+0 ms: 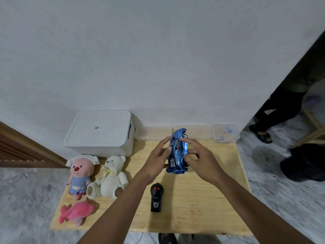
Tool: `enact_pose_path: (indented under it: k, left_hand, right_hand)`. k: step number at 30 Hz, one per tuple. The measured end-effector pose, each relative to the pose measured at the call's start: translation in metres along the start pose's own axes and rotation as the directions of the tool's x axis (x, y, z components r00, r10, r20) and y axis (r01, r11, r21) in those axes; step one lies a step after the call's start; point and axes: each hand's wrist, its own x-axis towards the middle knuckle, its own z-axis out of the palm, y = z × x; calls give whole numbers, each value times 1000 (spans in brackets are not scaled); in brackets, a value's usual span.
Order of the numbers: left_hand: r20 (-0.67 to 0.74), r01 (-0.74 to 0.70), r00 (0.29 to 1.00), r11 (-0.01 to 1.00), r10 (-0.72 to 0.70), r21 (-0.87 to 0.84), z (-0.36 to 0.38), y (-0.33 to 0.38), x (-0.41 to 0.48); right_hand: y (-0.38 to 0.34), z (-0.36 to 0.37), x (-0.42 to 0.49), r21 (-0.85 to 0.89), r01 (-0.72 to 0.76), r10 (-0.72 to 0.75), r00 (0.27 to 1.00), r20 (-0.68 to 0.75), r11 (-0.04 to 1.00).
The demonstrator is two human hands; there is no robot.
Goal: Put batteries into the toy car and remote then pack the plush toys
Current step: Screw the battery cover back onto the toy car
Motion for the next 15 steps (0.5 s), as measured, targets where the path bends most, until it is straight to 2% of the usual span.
enact_pose_path:
  k: [3, 6, 11, 15]
  left_hand:
    - [20, 19, 1000, 999, -18, -40, 2, -5, 3]
    - [-24, 13, 1000, 1000, -13, -29, 4, -15, 11]
    - [-40, -11, 999, 991, 17, 132, 15, -35, 21]
    - [-29, 51, 999, 972, -45, 228, 25, -59, 32]
  right_hand:
    - [5, 0, -1, 41, -27, 28, 999, -25, 999]
    - [13, -2, -2, 87, -67, 70, 997, -35, 994]
    - [47, -4, -4, 87, -154, 156, 988, -8, 984]
    - [81, 0, -3, 94, -244, 242, 970, 38, 965]
